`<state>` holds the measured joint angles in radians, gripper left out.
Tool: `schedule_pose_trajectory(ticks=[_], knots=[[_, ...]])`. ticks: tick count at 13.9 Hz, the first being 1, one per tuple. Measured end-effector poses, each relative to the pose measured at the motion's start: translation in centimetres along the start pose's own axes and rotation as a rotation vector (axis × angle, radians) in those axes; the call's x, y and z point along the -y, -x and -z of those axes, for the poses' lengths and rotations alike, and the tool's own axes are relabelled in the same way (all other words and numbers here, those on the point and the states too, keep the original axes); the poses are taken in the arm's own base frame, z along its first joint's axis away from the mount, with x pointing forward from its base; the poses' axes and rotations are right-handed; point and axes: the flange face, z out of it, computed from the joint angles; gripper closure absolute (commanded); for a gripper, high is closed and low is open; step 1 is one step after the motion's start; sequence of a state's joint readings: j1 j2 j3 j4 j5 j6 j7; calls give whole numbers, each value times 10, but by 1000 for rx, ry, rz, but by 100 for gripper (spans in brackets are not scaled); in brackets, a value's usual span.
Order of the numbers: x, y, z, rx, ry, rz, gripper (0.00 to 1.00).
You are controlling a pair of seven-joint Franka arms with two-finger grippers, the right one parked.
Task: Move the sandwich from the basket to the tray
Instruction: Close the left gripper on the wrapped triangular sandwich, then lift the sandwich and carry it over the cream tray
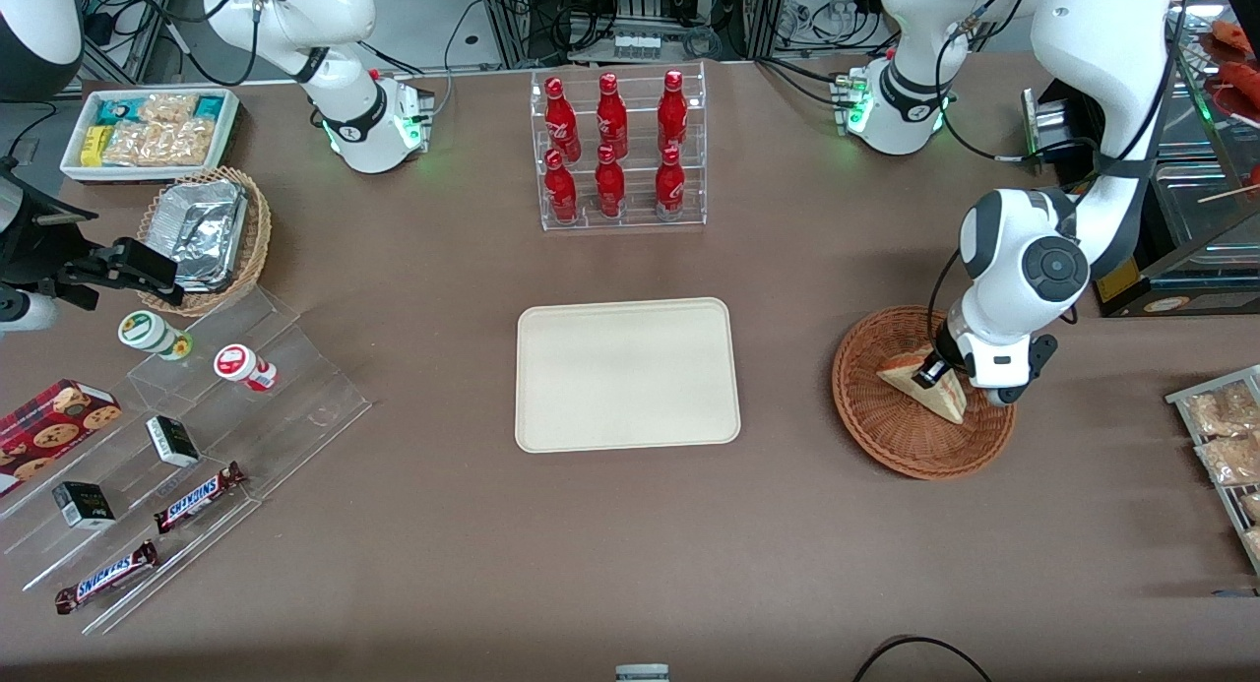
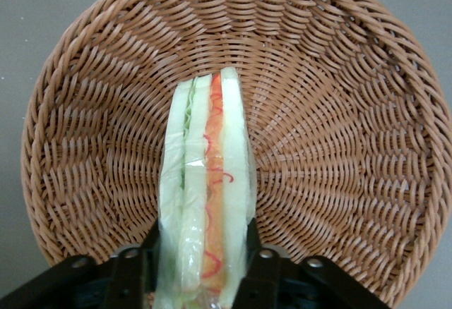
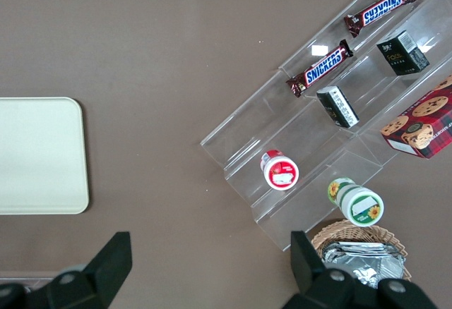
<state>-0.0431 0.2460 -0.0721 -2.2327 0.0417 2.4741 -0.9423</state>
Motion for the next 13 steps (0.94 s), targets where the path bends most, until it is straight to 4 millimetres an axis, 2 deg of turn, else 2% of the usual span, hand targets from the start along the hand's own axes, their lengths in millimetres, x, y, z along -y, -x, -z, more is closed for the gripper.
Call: schedule_pose_trajectory(ticks=[2, 3, 5, 6, 8, 10, 11, 13], knots=[[-3, -1, 13, 4, -10, -2, 100], [-7, -1, 27, 11, -26, -9, 100], [-26, 6, 70, 8, -60, -58, 100], [-43, 17, 95, 0, -74, -98, 100], [-83, 52, 139, -11, -85, -186, 100], [-122, 95, 167, -13, -92, -291, 100], [-142, 118, 173, -14, -91, -340, 100], [-179, 168, 171, -16, -83, -434, 100]])
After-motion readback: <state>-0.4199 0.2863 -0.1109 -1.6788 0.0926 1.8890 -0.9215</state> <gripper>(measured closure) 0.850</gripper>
